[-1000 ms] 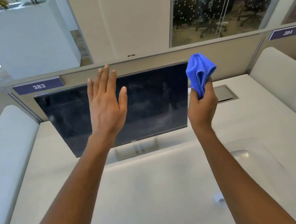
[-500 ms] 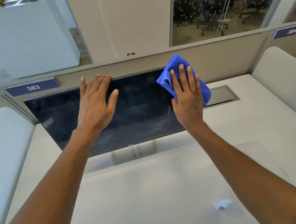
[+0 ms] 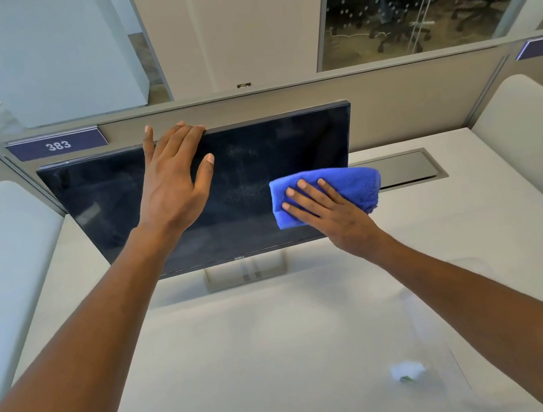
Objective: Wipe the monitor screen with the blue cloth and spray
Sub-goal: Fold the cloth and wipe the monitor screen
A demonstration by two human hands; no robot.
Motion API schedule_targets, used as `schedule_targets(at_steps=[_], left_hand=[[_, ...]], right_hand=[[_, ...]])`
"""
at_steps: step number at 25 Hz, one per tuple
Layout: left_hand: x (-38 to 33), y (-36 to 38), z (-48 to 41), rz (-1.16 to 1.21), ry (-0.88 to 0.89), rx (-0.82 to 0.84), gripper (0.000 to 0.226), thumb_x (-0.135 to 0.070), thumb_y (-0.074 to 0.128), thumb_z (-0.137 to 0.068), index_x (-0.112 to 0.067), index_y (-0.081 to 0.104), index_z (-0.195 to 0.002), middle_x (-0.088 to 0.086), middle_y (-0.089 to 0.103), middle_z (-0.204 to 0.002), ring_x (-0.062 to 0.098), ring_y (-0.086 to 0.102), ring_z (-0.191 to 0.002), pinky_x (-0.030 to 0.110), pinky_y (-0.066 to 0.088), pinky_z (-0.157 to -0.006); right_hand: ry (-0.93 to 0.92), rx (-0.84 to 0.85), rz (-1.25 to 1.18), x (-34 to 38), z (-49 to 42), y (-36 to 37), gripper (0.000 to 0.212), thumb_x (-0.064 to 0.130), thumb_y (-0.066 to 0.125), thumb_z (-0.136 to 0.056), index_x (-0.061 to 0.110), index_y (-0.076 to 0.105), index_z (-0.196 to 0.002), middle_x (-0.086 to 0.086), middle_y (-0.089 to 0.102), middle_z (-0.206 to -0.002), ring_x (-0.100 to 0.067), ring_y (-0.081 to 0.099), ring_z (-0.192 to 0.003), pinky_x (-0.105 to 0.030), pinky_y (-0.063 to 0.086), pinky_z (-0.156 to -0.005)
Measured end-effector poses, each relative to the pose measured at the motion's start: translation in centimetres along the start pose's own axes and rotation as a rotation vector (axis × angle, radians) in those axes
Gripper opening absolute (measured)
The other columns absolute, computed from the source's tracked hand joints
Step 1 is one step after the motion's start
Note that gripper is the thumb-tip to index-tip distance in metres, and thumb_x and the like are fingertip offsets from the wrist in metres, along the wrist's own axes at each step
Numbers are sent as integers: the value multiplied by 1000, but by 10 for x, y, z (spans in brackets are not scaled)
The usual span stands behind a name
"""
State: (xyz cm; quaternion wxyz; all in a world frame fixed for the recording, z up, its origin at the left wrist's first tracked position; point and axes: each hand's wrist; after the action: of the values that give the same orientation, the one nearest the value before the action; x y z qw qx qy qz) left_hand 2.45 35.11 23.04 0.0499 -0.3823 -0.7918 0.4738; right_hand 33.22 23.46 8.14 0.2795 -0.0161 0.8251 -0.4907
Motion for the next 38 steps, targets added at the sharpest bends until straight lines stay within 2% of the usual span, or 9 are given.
schedule_targets(at_steps=[6, 10, 13, 17, 20, 22, 26, 31, 38], left_hand=[[1, 2, 0, -1, 6, -11, 48, -36, 45, -111, -13, 55, -152, 7, 58, -155, 26, 44, -153, 52, 1, -136], [3, -1, 0, -4, 18, 16, 49, -36, 45, -111, -12, 53, -154, 8, 57, -156, 26, 42, -154, 52, 1, -136], [2, -3, 0, -15, 17, 36, 50, -37, 45, -112, -12, 52, -155, 8, 55, -158, 26, 40, -156, 53, 1, -136], [0, -6, -1, -18, 5, 65, 53, -39, 43, -112, -13, 50, -157, 8, 52, -161, 26, 38, -158, 54, 1, -136], [-1, -7, 0, -27, 3, 73, 54, -40, 42, -112, -13, 49, -158, 8, 51, -162, 26, 36, -159, 54, 0, -136], [-2, -6, 0, -32, 4, 73, 54, -40, 43, -112, -13, 48, -158, 8, 50, -163, 26, 36, -159, 54, -1, -136], [-2, -6, -1, -36, 0, 69, 52, -39, 44, -113, -13, 48, -158, 8, 50, -163, 26, 36, -159, 53, -1, -136], [-2, -6, 0, -36, 5, 62, 52, -39, 45, -112, -13, 49, -157, 8, 51, -162, 26, 37, -158, 54, 0, -136], [-3, -7, 2, -34, 11, 48, 50, -37, 47, -113, -13, 50, -157, 8, 52, -161, 25, 38, -158, 51, -1, -136]], right_hand=[[-274, 106, 81, -3, 28, 9, 80, -5, 28, -97, 13, 1, -170, -5, -1, -178, -29, -2, -164, -47, -6, -134], [-329, 117, 89, -34, 17, -8, 74, -7, 11, -99, 15, 8, -170, -2, 0, -178, -24, 6, -165, -47, 0, -134], [-287, 38, 121, -61, -1, -28, 76, -8, -1, -99, 14, 15, -170, -2, 10, -178, -25, 15, -164, -48, 6, -134], [-113, -127, 195, -96, -26, -51, 68, -5, 15, -106, 17, 15, -170, -3, 13, -177, -27, 19, -163, -51, 15, -133], [73, -232, 194, -101, -38, -56, 68, -6, 26, -106, 19, 19, -169, -4, 15, -176, -29, 15, -163, -55, 11, -133], [128, -244, 189, -88, -37, -50, 67, -6, 25, -107, 18, 21, -169, -5, 17, -176, -31, 13, -163, -57, 10, -132], [121, -169, 134, -48, -23, -28, 71, -8, 18, -103, 16, 17, -169, -8, 17, -175, -34, 6, -163, -57, 4, -132], [-10, -37, 40, -16, -3, -7, 82, -14, 22, -95, 15, 5, -170, -6, -3, -178, -32, -6, -164, -53, -6, -133], [-301, 131, 82, 14, 28, 13, 72, -5, 20, -100, 11, 8, -170, -6, 8, -178, -28, 5, -163, -48, 7, -133]])
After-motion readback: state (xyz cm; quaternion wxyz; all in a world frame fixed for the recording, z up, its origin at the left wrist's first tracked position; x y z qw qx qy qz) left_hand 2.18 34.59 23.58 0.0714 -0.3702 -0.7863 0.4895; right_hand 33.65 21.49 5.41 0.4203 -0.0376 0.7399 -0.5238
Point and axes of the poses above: each hand's wrist, its own z-axis away from the middle knuckle, its own y-axis out of the palm, x = y × z
